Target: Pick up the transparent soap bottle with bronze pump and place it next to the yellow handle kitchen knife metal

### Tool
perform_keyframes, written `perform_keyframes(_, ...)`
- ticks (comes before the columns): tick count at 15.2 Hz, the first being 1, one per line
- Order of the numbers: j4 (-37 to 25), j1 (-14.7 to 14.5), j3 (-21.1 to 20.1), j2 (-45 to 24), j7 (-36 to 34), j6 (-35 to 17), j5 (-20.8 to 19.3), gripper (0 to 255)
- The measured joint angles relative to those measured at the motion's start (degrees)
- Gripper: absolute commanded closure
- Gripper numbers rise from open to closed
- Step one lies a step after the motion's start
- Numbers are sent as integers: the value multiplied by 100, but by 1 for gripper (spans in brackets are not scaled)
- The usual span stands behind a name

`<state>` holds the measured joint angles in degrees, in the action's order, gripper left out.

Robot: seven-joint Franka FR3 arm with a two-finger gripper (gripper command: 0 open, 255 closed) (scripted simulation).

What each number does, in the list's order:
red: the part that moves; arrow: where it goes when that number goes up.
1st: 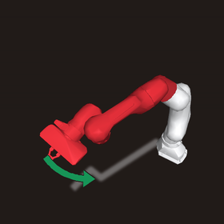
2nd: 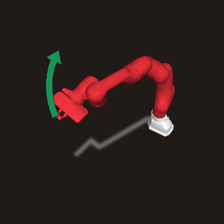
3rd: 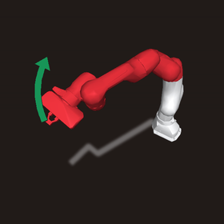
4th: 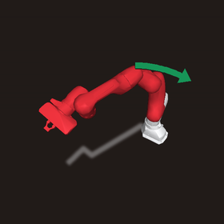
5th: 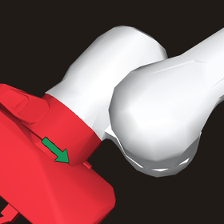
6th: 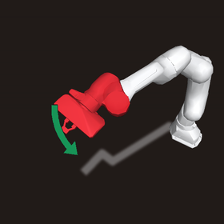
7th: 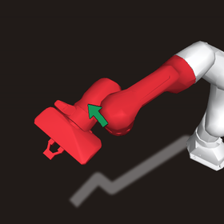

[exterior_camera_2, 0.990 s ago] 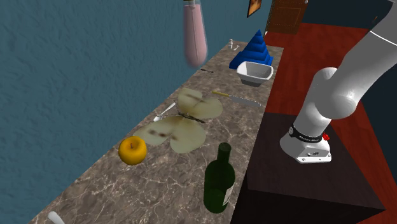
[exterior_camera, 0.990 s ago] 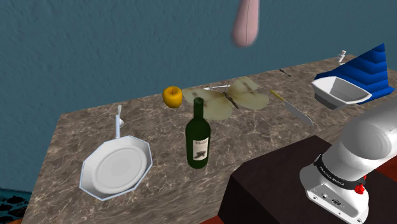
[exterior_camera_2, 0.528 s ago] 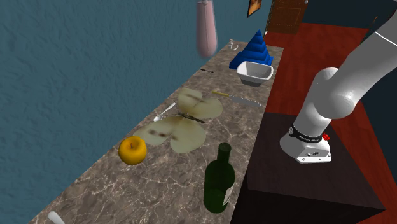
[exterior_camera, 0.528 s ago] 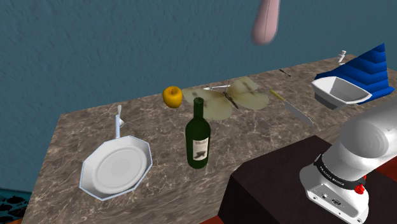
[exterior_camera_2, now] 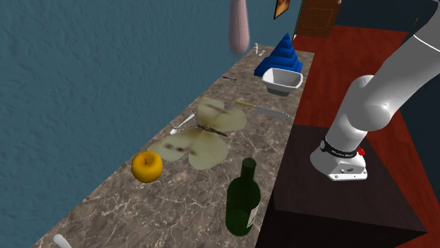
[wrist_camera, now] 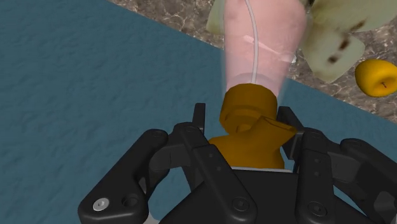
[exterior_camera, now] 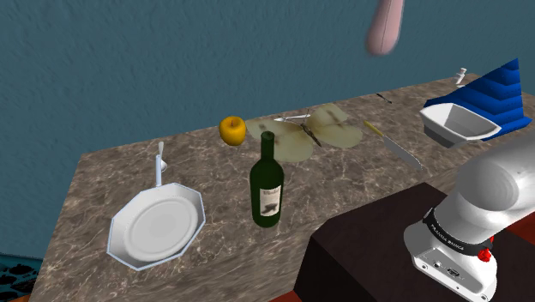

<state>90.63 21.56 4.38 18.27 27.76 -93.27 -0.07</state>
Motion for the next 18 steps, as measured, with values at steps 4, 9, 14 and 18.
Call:
perform_keyframes(4,-308,157,464,-305,614,14,123,255)
perform_keyframes(9,-736,362,991,-647,1325,146,333,255)
perform_keyframes(14,-1444,641,1564,-1310,2098,303,728,255)
perform_keyframes(18,-1461,758,1734,-1478,2391,204,865,255)
